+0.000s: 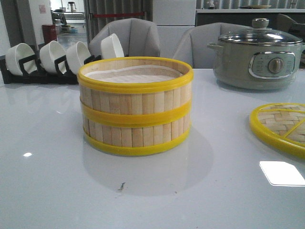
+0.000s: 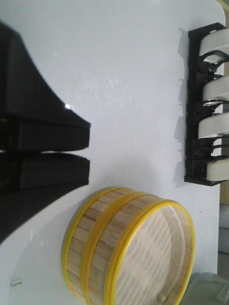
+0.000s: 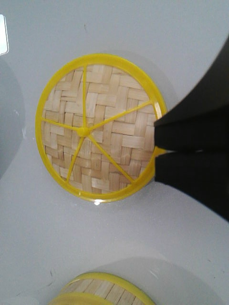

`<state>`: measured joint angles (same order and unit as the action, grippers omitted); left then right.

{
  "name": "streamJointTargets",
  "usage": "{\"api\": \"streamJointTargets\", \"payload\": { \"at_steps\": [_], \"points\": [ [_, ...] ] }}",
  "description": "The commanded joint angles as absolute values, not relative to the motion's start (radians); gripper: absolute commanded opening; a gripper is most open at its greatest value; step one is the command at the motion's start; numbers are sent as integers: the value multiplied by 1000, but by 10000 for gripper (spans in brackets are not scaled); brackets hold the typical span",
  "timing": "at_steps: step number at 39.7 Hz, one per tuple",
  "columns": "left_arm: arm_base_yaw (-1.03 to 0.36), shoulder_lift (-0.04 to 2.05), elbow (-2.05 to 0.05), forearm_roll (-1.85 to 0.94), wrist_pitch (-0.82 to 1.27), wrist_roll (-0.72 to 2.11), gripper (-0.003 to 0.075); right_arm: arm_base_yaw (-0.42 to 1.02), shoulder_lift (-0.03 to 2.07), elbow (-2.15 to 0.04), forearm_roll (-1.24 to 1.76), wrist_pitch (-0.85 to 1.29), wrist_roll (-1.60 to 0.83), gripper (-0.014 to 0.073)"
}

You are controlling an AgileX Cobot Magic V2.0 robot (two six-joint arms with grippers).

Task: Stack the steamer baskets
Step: 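Open the left gripper and raise it away from the stack, then move the right gripper down to the center hub of the bamboo lid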

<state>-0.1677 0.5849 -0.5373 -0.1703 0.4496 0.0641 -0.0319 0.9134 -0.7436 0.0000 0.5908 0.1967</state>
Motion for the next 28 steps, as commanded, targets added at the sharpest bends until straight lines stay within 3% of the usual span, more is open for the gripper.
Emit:
{"api": "streamJointTargets", "payload": {
  "at_steps": [1, 5, 17, 28],
  "points": [
    [-173, 585, -567, -176, 372, 61, 85, -31, 906, -779, 0, 532, 198, 273],
    [-173, 585, -567, -176, 372, 61, 85, -31, 918, -779, 0, 532, 198, 370],
    [-173, 585, -567, -176, 372, 61, 85, -31, 999, -779, 0, 533, 198, 373],
    [-173, 585, -567, -176, 372, 61, 85, -33, 1217, -825, -22, 449, 198, 373]
  ]
}}
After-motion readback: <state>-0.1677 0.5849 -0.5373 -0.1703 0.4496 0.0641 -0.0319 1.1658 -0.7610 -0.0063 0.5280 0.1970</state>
